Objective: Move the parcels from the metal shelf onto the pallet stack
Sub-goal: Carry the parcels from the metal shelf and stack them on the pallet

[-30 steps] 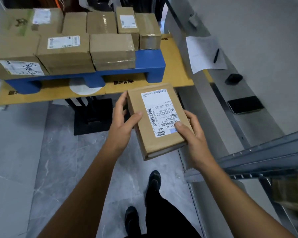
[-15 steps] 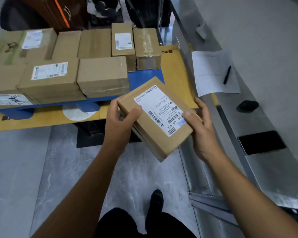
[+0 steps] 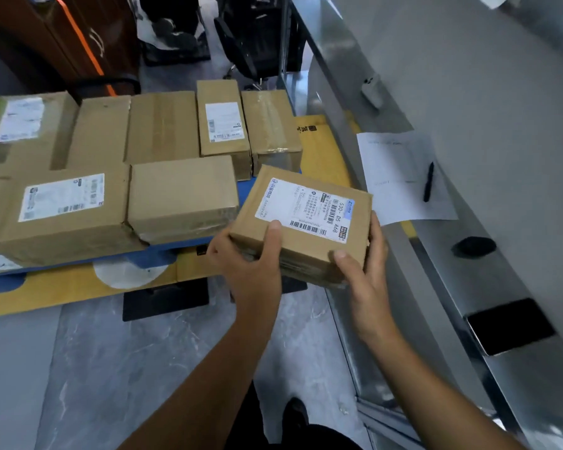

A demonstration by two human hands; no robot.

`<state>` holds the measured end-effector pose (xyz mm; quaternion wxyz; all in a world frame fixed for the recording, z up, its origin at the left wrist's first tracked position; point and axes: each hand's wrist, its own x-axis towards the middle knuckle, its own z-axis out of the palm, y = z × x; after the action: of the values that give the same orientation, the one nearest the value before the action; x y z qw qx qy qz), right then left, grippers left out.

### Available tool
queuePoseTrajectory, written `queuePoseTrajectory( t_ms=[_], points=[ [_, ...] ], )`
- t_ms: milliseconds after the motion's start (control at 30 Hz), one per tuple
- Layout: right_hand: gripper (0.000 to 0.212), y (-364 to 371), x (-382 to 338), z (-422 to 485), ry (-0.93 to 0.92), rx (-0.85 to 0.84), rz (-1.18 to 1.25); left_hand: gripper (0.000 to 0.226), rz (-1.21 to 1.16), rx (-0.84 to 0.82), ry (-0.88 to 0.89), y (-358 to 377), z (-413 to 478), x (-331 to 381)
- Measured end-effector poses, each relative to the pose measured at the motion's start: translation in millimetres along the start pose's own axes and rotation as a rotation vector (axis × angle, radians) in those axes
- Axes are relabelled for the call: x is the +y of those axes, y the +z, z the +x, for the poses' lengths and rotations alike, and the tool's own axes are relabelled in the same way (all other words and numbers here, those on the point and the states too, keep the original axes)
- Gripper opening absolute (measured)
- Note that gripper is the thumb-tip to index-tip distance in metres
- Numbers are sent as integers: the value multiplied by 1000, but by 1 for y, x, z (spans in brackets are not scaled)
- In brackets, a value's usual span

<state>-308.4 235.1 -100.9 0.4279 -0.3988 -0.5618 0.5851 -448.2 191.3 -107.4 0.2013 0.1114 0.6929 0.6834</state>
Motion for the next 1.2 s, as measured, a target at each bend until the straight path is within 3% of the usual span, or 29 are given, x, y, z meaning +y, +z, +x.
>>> queuePoseTrajectory(
  t_ms=[133,333,467,567,700,833,1033,1200],
  points=[
    [85,27,-4,34,-33,91,-75,70,9,8,5,17,29,12],
    [69,31,4,80,35,277,32,50,67,-136,6,26,56,19],
    [66,15,16,111,47,255,10,40,173,-111,240,19,78,26],
    [62,6,28,136,55,190,-15,43,408,-138,452,14,118,26],
    [61,1,48,160,65,122,-29,55,644,-236,531,19,160,23],
    [56,6,66,177,83,54,-35,66,750,-269,464,29,171,12],
    [49,16,80,187,109,-36,-29,71,632,-110,293,36,171,9],
    [63,31,84,185,97,-67,-29,69,672,-121,287,36,170,8]
  ],
)
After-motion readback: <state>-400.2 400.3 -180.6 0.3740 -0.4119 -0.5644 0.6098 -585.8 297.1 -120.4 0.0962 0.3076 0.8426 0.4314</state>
